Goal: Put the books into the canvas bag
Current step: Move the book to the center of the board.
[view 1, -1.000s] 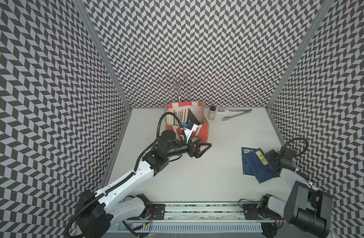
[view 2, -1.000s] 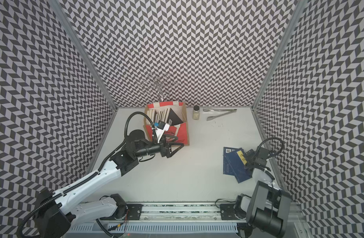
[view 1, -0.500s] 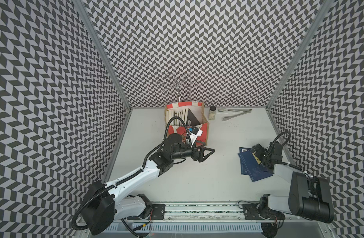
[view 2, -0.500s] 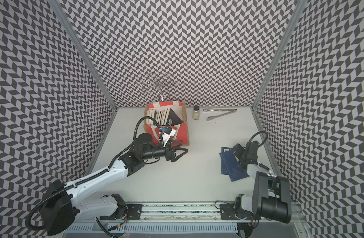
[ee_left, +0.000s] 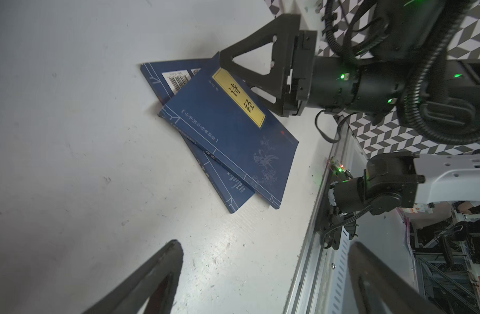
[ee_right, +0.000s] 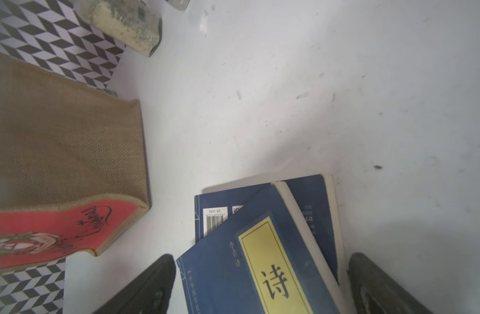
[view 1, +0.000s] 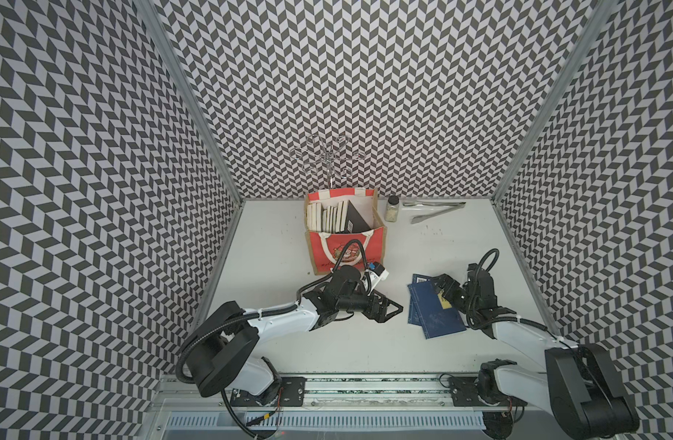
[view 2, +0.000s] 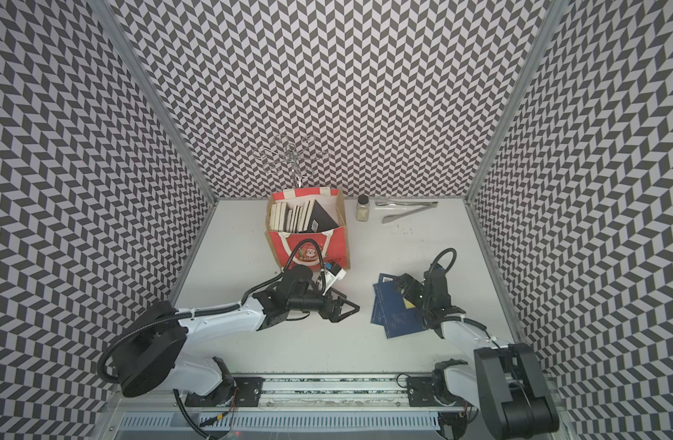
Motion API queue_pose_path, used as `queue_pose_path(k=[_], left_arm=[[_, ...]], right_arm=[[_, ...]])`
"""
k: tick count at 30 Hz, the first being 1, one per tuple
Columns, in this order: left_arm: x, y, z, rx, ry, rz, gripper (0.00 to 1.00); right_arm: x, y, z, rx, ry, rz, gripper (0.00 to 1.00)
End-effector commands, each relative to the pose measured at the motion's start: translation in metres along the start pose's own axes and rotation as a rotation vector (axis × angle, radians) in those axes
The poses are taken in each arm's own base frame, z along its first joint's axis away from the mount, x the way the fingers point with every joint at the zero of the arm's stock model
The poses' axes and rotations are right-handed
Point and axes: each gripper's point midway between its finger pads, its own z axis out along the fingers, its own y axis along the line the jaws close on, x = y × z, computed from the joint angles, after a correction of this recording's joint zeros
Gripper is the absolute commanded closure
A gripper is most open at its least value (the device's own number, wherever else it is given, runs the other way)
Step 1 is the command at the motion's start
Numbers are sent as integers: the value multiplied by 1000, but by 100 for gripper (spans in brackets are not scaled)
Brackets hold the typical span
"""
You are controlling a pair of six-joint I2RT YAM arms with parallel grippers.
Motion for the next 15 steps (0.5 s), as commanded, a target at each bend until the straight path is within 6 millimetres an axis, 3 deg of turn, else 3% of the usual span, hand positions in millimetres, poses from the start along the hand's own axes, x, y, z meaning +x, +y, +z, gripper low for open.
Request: queue_pose_path(k=[1, 9, 11, 15], left_arm=[[11, 13, 12, -10, 18, -10, 7], [34, 25, 38, 46, 107, -82, 7], [37, 28, 42, 42, 118, -92, 7], [38, 31, 45, 34, 124, -108, 8]], right_arm=[[52, -14, 1, 36, 168, 55, 0], [78, 5, 6, -50, 238, 7, 1], [91, -4, 5, -36, 266, 10, 1], [96, -2, 4, -55, 269, 10, 0]])
